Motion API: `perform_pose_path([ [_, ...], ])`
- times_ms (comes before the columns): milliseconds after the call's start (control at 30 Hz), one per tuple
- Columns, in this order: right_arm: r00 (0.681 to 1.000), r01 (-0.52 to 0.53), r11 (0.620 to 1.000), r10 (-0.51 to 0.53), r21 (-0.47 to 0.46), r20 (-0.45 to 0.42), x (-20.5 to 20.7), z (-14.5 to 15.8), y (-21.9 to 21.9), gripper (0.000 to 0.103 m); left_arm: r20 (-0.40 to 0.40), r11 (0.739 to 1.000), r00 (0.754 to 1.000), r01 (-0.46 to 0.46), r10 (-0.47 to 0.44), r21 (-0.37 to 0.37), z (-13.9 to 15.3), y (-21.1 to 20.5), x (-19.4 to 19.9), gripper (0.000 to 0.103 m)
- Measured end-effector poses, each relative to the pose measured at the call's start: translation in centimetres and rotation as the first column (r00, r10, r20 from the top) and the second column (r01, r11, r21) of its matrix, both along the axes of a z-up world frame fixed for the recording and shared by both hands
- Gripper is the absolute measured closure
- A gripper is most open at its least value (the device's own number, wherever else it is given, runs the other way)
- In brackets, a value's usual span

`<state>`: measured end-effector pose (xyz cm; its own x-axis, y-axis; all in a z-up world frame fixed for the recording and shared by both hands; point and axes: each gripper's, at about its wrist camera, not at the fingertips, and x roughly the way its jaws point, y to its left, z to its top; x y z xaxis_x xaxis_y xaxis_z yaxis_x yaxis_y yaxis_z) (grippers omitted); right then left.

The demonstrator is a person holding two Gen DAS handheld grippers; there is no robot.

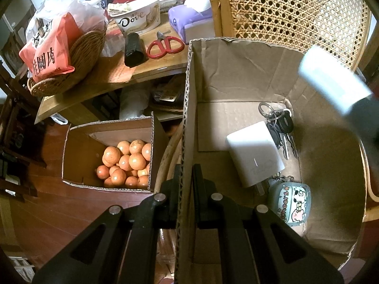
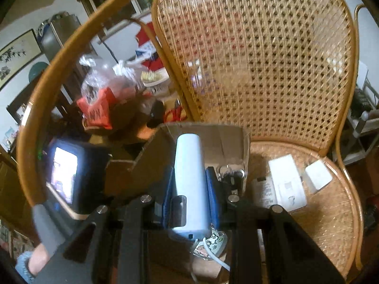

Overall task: Organize rigid objects
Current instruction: 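Carry the light blue cylinder into the box and release it beside the charger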

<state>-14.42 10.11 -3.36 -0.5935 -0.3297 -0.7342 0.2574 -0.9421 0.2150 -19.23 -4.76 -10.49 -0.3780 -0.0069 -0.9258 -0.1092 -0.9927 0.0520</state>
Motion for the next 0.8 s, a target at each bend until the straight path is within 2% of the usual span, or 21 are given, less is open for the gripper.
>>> perform_pose_path([
  [200,0.998,-0.026,0.998,0.023,0.056,0.061,-0.9,-2.8,-1.1,0.074,0.001,1.0,1.0,0.0,0.0,0.002,0.0,0.0,0.0,0.096],
  [333,0.999,-0.024,0.994,0.02,0.111,0.044,-1.0,-3.0,-1.7,0.074,0.002,1.0,1.0,0.001,-0.001,0.001,-0.1,0.1,0.1,0.096],
  [633,0.998,-0.045,0.997,0.042,0.067,0.05,-0.9,-2.8,-1.1,0.075,0.003,1.0,1.0,0.0,0.0,0.004,-0.1,0.1,0.3,0.096],
  [800,0.998,-0.061,0.997,0.06,0.048,0.02,-0.4,-1.3,-1.1,0.075,0.003,1.0,1.0,0.004,-0.004,0.001,-0.1,0.1,0.3,0.096],
])
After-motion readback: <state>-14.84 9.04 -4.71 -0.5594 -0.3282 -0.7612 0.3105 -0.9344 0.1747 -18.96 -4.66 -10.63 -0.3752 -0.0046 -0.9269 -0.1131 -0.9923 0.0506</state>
